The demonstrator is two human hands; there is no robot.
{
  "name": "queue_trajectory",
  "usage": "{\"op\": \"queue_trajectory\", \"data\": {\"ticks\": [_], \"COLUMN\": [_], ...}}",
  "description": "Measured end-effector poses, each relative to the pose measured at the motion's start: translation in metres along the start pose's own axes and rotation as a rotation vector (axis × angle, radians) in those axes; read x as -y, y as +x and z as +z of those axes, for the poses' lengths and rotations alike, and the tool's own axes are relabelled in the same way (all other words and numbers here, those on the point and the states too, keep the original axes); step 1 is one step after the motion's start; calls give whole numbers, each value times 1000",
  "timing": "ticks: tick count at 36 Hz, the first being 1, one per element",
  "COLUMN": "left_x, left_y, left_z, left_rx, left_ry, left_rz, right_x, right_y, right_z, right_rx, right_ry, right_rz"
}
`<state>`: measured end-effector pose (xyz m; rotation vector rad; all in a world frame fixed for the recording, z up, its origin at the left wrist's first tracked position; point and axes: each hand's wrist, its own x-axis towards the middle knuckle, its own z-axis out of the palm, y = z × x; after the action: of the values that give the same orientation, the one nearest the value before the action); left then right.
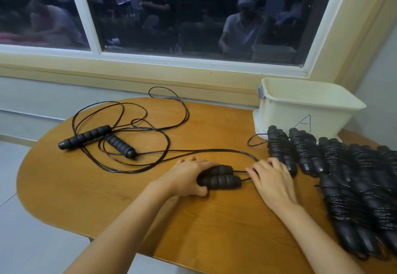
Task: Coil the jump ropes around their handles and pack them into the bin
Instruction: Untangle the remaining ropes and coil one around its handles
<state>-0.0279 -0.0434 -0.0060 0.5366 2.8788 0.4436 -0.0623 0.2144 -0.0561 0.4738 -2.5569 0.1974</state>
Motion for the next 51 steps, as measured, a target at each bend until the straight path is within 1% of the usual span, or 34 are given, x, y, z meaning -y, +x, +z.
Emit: {"op": "queue_trajectory", "data": {"ticks": [6,10,14,17,19,22,24,29,38,41,44,48,51], "left_x": [-1,-1,2,6,11,15,17,32,36,39,40,41,43], "left_y": [-4,-5,-7,-8,-11,-17,-20,-29,-32,-33,-33,-31,-32], "left_z": [-1,2,6,8,8,11,13,22,25,22,22,24,25], "left_rx": [-12,3,-5,-16,-29,-87,-137,-166,-100,-66,-85,-139,-156], "left_ry": [3,-15,-13,7,-21,-103,-111,-248,-290,-257,-170,-143,-148], "left_rz": [4,-6,4,17,32,17,9,29,51,60,61,68,78], "right_x": [-3,1,-3,-10,-13,-4,4,10,17,23,27,27,23], "right_y": [-1,0,0,-2,-4,-6,-6,-4,-4,-3,-2,2,2], "right_z": [3,-3,-7,-6,-6,-10,-11,-8,-7,-6,-6,-12,-13], "right_rx": [15,41,35,144,150,140,146,219,246,237,238,325,389], "right_ry": [-152,-182,-39,133,185,265,311,357,387,377,383,460,412], "right_rz": [88,63,-82,-138,-175,-262,-288,-241,-229,-244,-249,-155,-122]}}
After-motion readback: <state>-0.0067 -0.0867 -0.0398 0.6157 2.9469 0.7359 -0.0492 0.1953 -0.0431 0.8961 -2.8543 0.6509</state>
